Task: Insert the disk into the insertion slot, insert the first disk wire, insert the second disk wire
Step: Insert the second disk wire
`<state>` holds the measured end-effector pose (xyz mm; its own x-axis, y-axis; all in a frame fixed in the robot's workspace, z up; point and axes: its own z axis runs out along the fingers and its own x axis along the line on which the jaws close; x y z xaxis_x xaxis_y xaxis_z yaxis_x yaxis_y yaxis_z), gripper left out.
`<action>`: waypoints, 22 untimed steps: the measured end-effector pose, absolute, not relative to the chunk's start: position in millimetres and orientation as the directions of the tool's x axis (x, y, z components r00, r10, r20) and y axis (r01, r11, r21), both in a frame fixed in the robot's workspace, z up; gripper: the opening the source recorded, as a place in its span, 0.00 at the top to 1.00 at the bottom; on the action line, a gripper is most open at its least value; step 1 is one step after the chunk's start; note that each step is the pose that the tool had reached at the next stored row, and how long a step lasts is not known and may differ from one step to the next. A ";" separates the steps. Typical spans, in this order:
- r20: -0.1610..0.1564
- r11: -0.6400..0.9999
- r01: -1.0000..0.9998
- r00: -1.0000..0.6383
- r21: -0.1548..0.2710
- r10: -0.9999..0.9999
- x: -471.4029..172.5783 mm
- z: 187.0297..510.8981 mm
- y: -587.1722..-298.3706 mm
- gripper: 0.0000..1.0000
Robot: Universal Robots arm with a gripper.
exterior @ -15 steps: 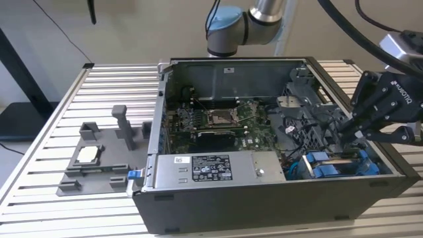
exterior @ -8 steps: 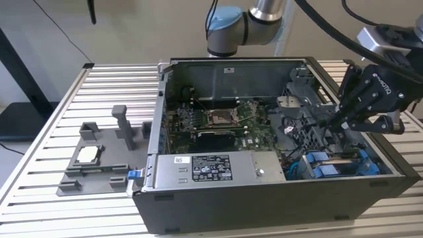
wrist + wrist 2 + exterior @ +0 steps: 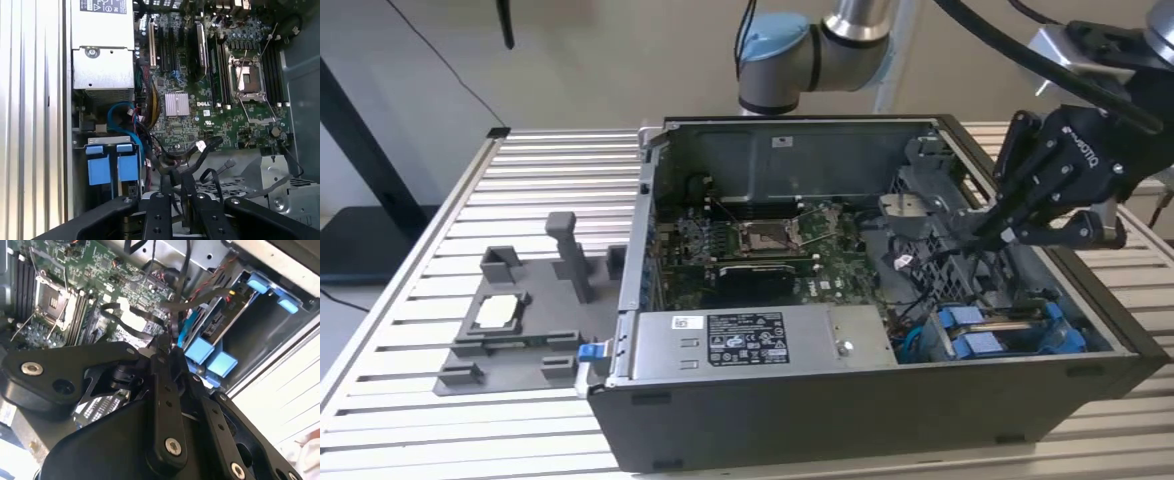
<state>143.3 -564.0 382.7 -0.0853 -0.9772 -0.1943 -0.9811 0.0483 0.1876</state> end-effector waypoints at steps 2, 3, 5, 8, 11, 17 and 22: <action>-0.194 0.048 -0.983 -0.084 0.179 -0.977 139.4 382.3 -558.1 0.77; -0.195 0.048 -0.984 -0.082 0.173 -0.977 137.3 381.7 -555.5 0.77; -0.192 0.049 -0.984 -0.081 0.169 -0.978 132.1 381.5 -554.6 0.77; -0.179 0.051 -0.985 -0.080 0.164 -0.981 124.4 381.3 -554.6 0.77; -0.160 0.053 -0.986 -0.078 0.156 -0.984 120.8 380.7 -554.6 0.77; -0.150 0.054 -0.995 -0.067 0.088 -0.986 107.9 378.5 -553.7 0.77; -0.145 0.055 -0.998 -0.056 0.014 -0.988 99.1 376.9 -551.0 0.77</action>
